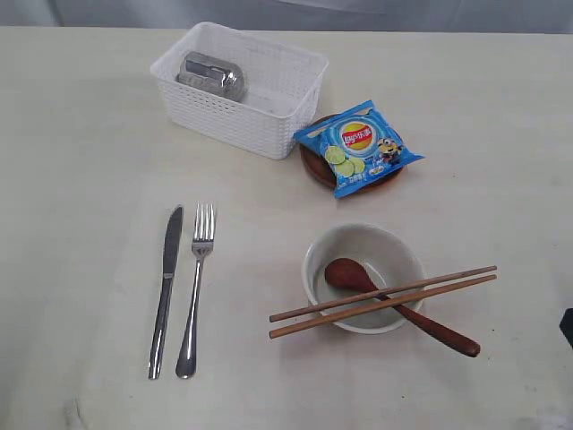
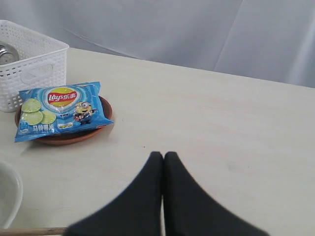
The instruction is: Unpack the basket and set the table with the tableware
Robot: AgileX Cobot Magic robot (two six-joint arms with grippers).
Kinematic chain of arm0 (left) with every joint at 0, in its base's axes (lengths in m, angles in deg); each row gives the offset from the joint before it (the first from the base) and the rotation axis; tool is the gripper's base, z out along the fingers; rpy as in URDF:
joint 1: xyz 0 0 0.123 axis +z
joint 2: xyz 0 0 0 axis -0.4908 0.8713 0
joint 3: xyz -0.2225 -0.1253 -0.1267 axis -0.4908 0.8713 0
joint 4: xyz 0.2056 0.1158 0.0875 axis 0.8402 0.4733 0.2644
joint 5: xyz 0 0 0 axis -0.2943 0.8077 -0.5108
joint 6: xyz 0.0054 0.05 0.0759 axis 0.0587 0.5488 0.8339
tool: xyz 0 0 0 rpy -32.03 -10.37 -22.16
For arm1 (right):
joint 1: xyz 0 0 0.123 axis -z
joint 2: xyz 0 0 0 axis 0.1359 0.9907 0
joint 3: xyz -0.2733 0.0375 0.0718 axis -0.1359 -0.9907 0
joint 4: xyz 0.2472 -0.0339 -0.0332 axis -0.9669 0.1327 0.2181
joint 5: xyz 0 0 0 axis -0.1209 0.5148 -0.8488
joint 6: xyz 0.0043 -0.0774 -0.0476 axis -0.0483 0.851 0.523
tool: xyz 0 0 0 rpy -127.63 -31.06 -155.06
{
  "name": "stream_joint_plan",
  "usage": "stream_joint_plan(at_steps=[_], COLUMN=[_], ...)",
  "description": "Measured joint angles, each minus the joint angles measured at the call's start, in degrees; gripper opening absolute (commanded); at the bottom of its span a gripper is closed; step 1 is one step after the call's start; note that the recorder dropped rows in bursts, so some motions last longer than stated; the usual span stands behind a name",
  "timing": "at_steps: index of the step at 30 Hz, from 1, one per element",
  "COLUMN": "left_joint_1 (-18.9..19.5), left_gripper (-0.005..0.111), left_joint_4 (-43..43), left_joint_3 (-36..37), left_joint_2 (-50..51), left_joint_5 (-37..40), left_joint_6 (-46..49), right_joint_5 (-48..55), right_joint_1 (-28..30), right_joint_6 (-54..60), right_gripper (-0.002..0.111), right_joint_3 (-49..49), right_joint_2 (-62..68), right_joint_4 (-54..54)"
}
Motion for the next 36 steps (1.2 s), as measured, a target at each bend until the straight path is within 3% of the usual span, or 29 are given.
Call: stream_joint_plan(at_steps=[4,10,16,20,23,24,26,27,30,33,36], left_joint_1=[0.0,0.0,-2.4,-6.9,-8.7,-9.2,-9.3,-9.3,-9.4,-9.5,-9.7], left_gripper=[0.0,0.0,0.0,0.0,0.001,0.003,0.021,0.036,0.065,0.079,0.08], left_joint_4=[-0.1,-0.1,0.0,-4.7,-16.4,-24.2,-30.2,-31.1,-35.8,-40.0,-40.3], left_joint_3=[-7.8,-23.1,-41.7,-54.3,-61.6,-65.6,-71.7,-73.7,-82.9,-93.4,-103.2], left_joint_2=[2.4,18.6,41.1,58.2,70.2,76.9,86.7,90.0,103.6,114.6,122.6], left_joint_5=[6.1,17.9,40.3,56.3,64.0,67.1,68.5,69.1,73.3,81.1,86.1], left_joint_6=[-1.9,-3.0,-4.8,6.2,20.0,29.0,35.1,36.0,43.1,45.2,45.1], right_joint_5=[0.0,0.0,0.0,0.0,0.0,0.0,0.0,0.0,0.0,0.0,0.0], right_joint_1=[0.0,0.0,0.0,0.0,0.0,0.0,0.0,0.0,0.0,0.0,0.0], right_joint_6=[0.0,0.0,0.0,0.0,0.0,-0.5,-0.7,-0.7,-0.8,-0.8,-0.8], right_gripper=[0.0,0.0,0.0,0.0,0.0,0.0,0.0,0.0,0.0,0.0,0.0], right_joint_3=[0.0,0.0,0.0,0.0,0.0,0.0,0.0,0.0,0.0,0.0,0.0], right_joint_2=[0.0,0.0,0.0,0.0,0.0,0.0,0.0,0.0,0.0,0.0,0.0], right_joint_4=[0.0,0.0,0.0,0.0,0.0,0.0,0.0,0.0,0.0,0.0,0.0])
